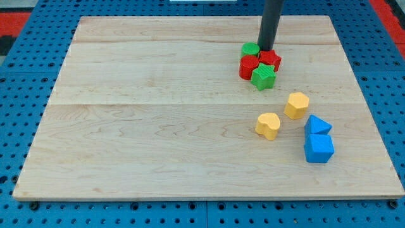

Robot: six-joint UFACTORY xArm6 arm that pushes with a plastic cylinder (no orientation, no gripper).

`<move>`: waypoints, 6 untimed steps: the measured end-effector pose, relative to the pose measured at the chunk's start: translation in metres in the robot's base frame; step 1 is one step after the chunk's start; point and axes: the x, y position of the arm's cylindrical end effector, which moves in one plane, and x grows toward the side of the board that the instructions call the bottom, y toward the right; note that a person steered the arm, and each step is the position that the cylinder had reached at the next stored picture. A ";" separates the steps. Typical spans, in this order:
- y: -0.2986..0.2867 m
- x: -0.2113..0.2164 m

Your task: Slide the green circle to the center

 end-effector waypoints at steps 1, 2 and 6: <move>-0.032 0.000; -0.055 0.005; -0.123 0.040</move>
